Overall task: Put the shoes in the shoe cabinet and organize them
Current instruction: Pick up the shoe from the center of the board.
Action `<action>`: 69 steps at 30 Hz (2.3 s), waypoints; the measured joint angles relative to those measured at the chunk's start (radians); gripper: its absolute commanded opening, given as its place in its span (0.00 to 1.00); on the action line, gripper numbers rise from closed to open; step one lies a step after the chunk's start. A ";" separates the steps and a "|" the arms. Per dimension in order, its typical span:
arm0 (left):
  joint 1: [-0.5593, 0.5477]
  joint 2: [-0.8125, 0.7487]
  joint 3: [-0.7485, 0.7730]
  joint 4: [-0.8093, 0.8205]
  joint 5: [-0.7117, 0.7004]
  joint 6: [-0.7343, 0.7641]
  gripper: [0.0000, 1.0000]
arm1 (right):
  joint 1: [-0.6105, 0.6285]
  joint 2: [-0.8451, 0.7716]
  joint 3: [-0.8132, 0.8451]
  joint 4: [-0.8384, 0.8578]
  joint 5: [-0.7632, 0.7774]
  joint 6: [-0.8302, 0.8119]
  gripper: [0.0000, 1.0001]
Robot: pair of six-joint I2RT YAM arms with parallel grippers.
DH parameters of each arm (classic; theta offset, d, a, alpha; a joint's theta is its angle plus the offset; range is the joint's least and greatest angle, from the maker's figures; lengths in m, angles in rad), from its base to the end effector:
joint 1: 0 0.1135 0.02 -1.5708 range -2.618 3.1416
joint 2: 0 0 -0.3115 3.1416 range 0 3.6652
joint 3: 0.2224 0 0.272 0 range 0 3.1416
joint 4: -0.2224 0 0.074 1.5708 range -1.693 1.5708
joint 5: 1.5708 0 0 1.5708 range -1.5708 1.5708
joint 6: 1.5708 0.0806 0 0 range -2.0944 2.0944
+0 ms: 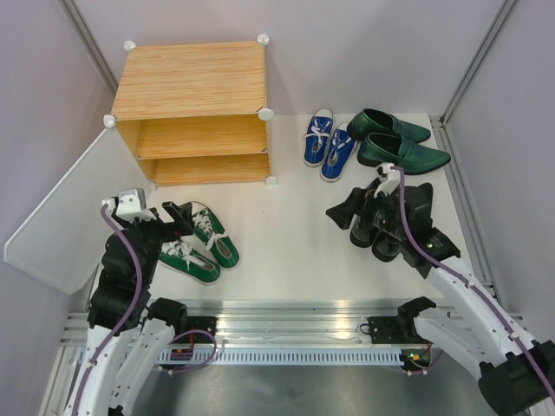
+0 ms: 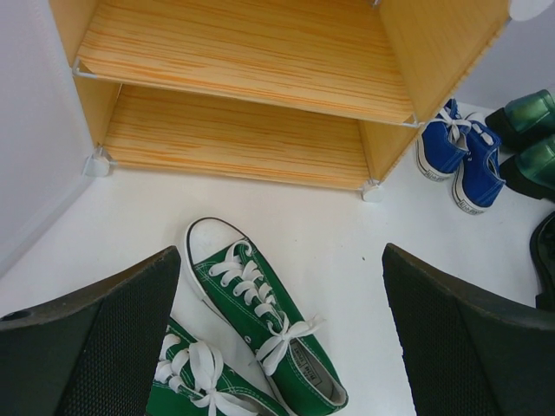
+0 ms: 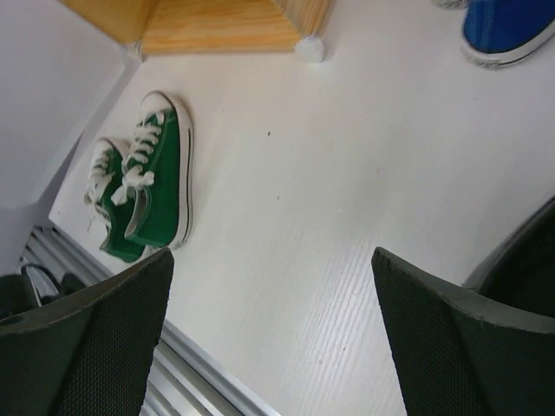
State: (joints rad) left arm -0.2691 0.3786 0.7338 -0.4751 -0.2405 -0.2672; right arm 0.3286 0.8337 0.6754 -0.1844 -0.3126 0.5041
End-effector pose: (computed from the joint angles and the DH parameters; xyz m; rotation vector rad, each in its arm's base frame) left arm 0.1108 -0.0106 0.3589 -0.1786 1.6817 -0.1991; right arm 0.2040 0.0957 0.3109 -0.0456 1.9909 0.8496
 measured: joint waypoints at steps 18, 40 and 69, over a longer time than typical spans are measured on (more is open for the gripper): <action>-0.014 -0.031 -0.001 0.001 0.007 0.000 1.00 | 0.092 0.513 0.460 -0.108 0.687 0.022 0.92; -0.014 -0.035 -0.004 0.001 0.029 0.000 1.00 | 0.031 0.559 0.246 -0.210 0.588 0.163 0.72; -0.014 -0.046 -0.005 0.002 0.042 0.000 1.00 | 0.112 0.188 0.222 -0.217 0.413 0.040 0.01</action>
State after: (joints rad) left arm -0.2836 0.3325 0.7292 -0.4736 -0.1989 -0.2676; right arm 0.4408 1.0222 0.8978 -0.4011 0.1005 0.5446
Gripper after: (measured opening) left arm 0.993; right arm 0.022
